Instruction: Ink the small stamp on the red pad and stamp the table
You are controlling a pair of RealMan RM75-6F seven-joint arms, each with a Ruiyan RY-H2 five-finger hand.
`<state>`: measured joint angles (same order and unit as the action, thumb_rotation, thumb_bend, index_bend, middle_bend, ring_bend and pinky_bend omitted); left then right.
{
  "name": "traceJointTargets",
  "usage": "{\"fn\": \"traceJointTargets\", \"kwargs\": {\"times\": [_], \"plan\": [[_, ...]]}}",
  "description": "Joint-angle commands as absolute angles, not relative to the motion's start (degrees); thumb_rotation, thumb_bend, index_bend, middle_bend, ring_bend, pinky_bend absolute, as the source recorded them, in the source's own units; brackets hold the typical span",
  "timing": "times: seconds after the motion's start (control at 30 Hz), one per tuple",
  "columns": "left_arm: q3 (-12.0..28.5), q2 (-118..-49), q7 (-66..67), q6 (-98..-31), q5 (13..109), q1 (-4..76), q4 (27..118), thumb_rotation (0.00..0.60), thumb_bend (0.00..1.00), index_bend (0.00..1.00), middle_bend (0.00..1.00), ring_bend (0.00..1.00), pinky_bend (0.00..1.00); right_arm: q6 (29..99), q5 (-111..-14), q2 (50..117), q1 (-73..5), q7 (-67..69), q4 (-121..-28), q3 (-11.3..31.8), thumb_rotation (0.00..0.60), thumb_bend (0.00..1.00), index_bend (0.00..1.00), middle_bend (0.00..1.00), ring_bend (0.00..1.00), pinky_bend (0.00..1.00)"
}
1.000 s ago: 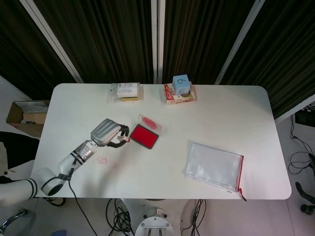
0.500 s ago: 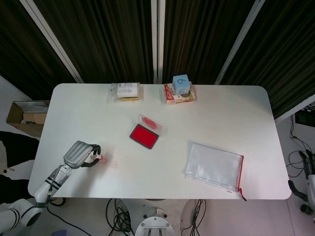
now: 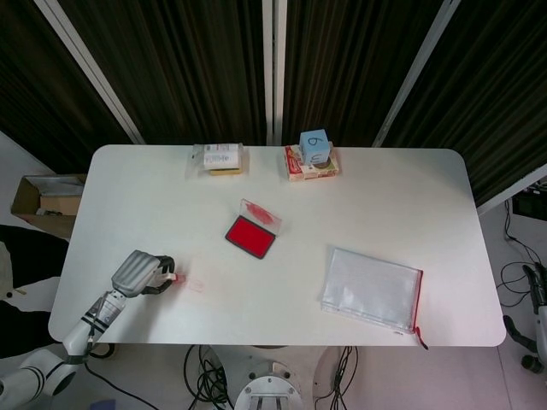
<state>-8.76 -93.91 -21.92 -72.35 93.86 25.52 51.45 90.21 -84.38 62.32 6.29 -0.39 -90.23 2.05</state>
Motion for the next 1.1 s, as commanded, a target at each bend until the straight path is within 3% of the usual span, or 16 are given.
{"fn": "traceJointTargets", "kwargs": {"times": [0.03,0.4,0.87,1.1], "plan": [[-8.54,-95.05,-23.13,-72.71,94.41,25.29,49.77,0.600,0.37,0.56,0.59,1.00,1.00,90.48,-84.21,62.14,6.50,-0.34,-90.24,2.10,0.600,0.20,0.00,0.00,0.00,0.00],[-8.70,-96.65,-24.04,-72.84,95.94,25.30,46.09,0.600,0.27,0.53,0.56,1.00,1.00,90.77,-84.13,62.23,6.72,0.21,-89.90,2.09,0.600,0.20,0.00,0.00,0.00,0.00],[-8.43,-96.03,-22.81,-72.29,96.29,25.39,46.81,0.600,0.26,0.42,0.46,1.00,1.00,90.92,-84.01,62.24,6.81,0.42,-89.67,2.19,0.600,0.20,0.00,0.00,0.00,0.00],[-7.25,-92.76,-22.01,-78.05,97.09,24.43,50.86,0.600,0.24,0.36,0.41,1.00,1.00,91.41,-83.74,61.95,7.03,0.83,-89.61,2.48,0.600,0.20,0.00,0.00,0.00,0.00]]}}
